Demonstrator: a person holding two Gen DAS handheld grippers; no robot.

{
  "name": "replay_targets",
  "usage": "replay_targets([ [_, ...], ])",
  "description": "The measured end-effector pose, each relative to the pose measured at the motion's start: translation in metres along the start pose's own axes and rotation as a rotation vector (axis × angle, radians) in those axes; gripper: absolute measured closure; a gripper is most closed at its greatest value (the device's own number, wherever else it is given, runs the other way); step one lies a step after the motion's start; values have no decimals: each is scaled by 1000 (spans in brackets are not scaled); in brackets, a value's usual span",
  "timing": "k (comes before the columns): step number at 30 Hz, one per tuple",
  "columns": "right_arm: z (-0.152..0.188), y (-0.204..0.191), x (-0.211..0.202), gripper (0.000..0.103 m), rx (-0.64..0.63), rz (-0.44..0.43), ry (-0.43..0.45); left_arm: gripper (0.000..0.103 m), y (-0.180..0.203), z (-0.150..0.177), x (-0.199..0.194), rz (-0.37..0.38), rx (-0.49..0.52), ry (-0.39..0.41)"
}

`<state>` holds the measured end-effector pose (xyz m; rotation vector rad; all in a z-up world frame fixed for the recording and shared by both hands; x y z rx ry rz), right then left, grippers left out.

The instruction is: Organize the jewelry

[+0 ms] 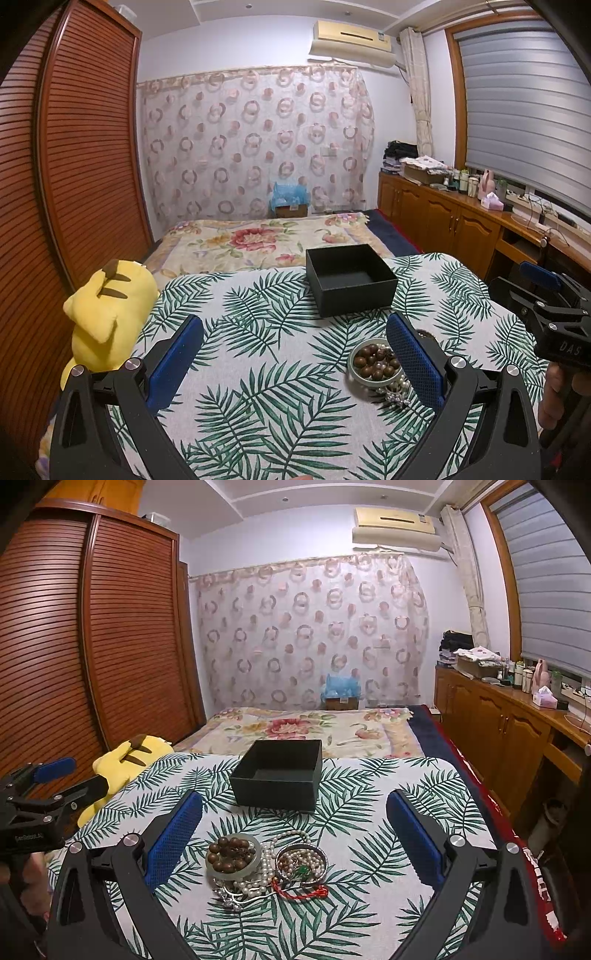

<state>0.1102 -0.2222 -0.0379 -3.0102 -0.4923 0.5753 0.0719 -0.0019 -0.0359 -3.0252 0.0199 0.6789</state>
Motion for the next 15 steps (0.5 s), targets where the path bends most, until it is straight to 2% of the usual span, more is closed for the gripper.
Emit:
replay_targets([
  [15, 1, -1, 0, 3, -1, 0, -1, 7, -2, 0, 0, 0, -4, -1],
])
Point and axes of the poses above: each gripper's, at about its wrist camera, not at the fingertips, and x roughly the way its jaws point, y to its right, z to its underside, the point moved 8 cm from there along x, roughly the way its jaws point, and after that the axes turned 1 degree about y, right-handed, at the moved point
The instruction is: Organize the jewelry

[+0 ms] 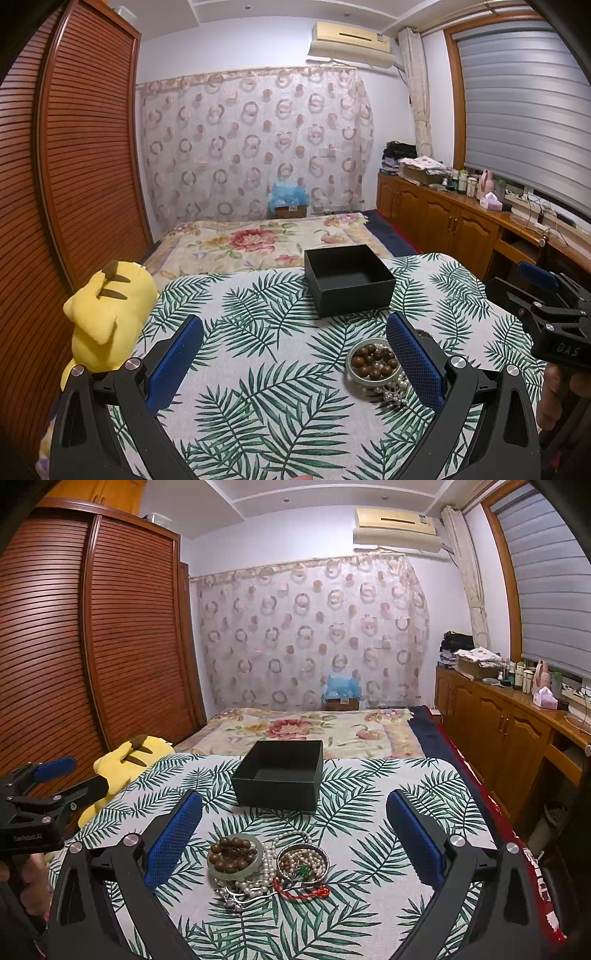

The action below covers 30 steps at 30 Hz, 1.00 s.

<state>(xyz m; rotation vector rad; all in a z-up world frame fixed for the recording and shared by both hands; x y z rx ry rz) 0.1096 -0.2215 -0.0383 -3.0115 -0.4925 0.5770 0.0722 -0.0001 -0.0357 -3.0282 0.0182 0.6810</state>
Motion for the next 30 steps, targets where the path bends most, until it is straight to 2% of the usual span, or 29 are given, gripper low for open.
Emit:
replay_targets([
  [30, -3, 7, -5, 3, -1, 0, 1, 7, 0, 0, 0, 1, -2, -1],
])
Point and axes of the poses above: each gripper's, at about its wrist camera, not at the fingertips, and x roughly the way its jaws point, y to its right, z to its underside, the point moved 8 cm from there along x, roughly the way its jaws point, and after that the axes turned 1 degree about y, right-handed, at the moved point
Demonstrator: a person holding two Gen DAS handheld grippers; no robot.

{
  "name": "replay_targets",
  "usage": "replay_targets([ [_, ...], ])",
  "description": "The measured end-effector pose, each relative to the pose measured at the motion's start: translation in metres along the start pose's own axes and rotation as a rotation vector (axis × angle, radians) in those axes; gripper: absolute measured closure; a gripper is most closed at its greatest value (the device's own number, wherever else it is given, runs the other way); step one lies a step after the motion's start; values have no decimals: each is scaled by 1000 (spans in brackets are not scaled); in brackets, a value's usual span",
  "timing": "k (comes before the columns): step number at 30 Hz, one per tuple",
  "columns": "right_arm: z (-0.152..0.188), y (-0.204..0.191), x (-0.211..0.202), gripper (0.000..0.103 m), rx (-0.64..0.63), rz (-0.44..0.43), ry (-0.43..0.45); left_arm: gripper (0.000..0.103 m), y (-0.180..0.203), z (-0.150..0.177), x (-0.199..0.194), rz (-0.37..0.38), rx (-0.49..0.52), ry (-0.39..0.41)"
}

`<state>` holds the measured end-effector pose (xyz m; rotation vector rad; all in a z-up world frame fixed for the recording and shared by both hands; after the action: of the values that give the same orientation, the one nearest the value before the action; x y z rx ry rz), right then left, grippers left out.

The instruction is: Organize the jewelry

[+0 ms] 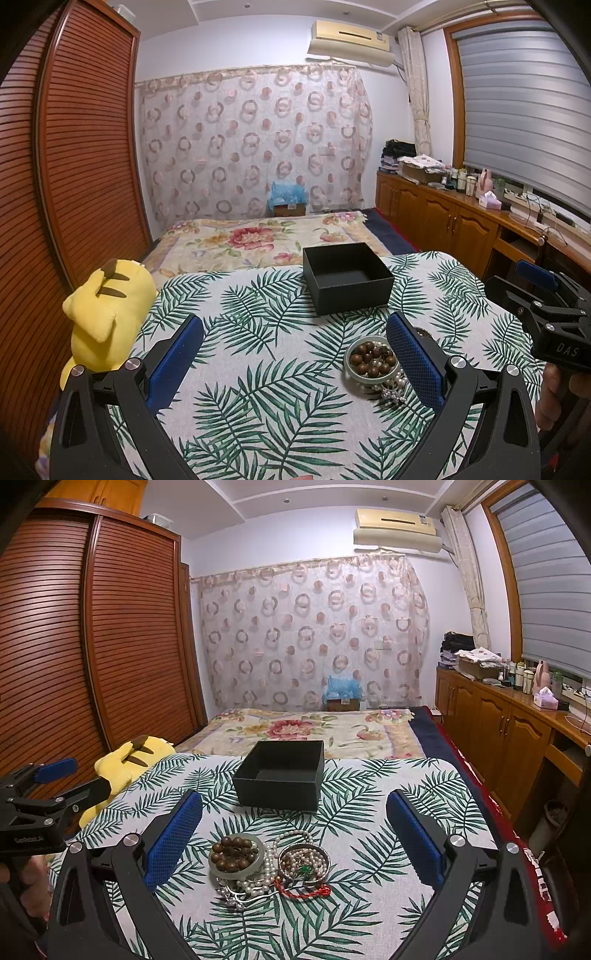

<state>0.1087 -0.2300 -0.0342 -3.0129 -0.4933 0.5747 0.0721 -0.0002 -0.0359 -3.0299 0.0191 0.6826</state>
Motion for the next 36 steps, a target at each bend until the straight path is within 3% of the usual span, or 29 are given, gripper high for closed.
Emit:
replay_targets([
  [10, 2, -16, -2, 3, -4, -11, -22, 7, -3, 13, 18, 3, -2, -35],
  [16, 23, -21, 27, 3, -12, -28, -66, 7, -3, 25, 28, 15, -3, -80],
  [31, 60, -5, 39, 22, -41, -69, -173, 7, 5, 49, 60, 85, -5, -186],
  [36, 71, -1, 44, 24, -48, -72, -209, 7, 17, 57, 76, 126, 28, -228],
])
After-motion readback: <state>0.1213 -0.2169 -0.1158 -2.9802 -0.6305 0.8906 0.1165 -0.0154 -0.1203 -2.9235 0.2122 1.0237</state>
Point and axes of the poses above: each gripper's, at about its wrist camera, not at the fingertips, and x roughly the way its jaws point, y to its right, z to its underside, the point moved 8 cm from there along x, roughly the way its jaws point, and after that the axes turned 1 degree about y, right-handed, at the moved point
